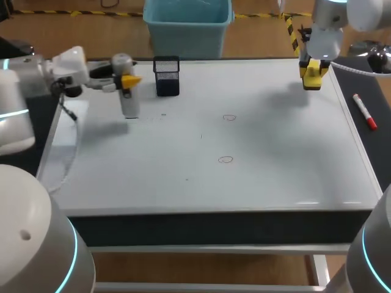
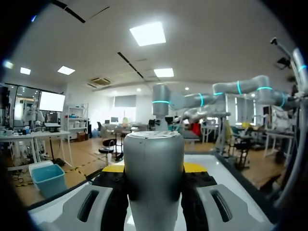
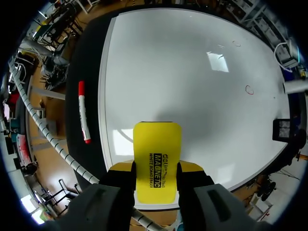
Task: Pick up the inspection probe, press it on each red-marked spot on the whiteboard one by one, put down the probe, pick up the eraser, and wipe off all the red marks.
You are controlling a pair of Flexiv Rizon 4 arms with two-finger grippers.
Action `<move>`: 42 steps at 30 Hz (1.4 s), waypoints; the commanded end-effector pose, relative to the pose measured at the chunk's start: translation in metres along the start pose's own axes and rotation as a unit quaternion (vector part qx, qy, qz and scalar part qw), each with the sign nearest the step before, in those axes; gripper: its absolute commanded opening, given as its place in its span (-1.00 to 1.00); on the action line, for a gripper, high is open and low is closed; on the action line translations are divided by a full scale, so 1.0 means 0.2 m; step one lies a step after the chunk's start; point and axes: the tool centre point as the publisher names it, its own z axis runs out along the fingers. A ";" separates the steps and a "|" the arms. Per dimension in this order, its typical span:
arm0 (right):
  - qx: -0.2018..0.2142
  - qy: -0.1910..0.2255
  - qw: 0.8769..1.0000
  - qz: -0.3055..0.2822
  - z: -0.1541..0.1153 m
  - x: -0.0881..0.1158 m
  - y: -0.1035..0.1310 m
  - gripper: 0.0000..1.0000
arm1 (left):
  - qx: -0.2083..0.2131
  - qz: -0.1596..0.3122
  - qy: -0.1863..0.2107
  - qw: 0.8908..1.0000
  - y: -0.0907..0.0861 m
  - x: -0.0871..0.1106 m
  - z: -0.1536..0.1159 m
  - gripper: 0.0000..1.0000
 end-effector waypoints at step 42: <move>-0.001 0.001 1.000 -0.001 0.00 0.00 -0.01 -1.00 | 0.027 0.023 0.213 0.976 0.12 0.31 1.26 -1.00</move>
